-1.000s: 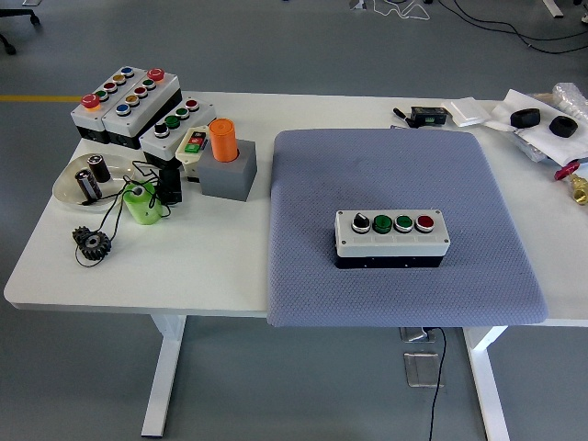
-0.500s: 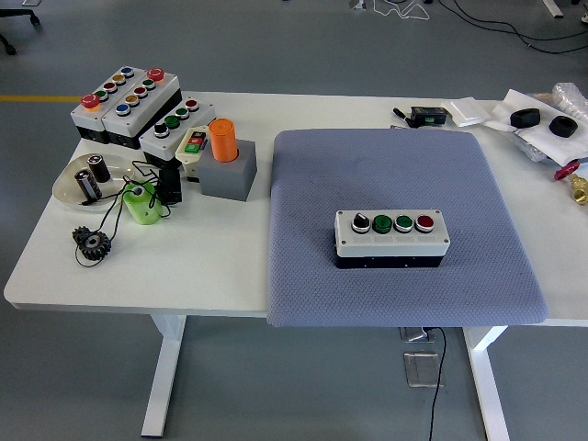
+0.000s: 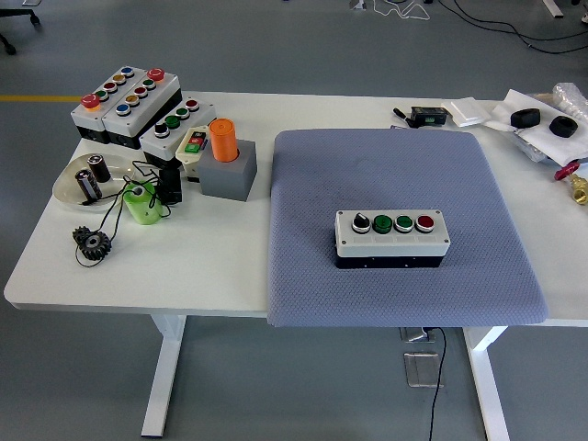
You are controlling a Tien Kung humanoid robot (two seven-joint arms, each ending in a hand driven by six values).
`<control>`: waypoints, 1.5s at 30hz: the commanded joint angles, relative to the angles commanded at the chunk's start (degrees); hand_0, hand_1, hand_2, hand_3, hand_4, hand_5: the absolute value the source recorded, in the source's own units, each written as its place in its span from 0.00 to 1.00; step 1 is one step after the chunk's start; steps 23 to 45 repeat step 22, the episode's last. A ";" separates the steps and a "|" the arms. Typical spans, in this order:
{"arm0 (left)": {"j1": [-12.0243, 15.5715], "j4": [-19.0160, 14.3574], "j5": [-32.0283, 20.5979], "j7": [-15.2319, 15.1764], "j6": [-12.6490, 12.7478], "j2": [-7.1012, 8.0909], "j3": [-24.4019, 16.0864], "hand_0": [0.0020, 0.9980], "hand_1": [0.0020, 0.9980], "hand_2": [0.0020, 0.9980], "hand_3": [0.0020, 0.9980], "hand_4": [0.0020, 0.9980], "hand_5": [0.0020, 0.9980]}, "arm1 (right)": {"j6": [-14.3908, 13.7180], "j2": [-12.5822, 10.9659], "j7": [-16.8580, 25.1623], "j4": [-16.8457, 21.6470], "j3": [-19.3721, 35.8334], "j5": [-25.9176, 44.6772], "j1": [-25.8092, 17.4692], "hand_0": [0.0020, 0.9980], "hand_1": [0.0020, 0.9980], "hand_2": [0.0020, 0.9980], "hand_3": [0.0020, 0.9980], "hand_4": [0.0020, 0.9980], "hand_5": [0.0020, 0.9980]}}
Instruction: Pick up the button,place it on the desk,press the button,press the button
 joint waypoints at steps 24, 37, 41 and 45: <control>0.54 0.00 0.38 0.04 -0.03 -0.14 0.11 0.64 0.70 0.71 0.52 0.31 1.00 | 2.25 -0.03 1.21 -1.41 -0.36 -0.84 -0.88 0.91 0.83 0.85 0.82 0.57 0.76; 0.54 0.00 0.38 0.04 -0.03 -0.14 0.11 0.64 0.70 0.71 0.52 0.31 1.00 | 2.25 -0.03 1.21 -1.41 -0.36 -0.84 -0.88 0.91 0.83 0.85 0.82 0.57 0.76; 0.54 0.00 0.38 0.04 -0.03 -0.14 0.11 0.64 0.70 0.71 0.52 0.31 1.00 | 2.25 -0.03 1.21 -1.41 -0.36 -0.84 -0.88 0.91 0.83 0.85 0.82 0.57 0.76; 0.54 0.00 0.38 0.04 -0.03 -0.14 0.11 0.64 0.70 0.71 0.52 0.31 1.00 | 2.25 -0.03 1.21 -1.41 -0.36 -0.84 -0.88 0.91 0.83 0.85 0.82 0.57 0.76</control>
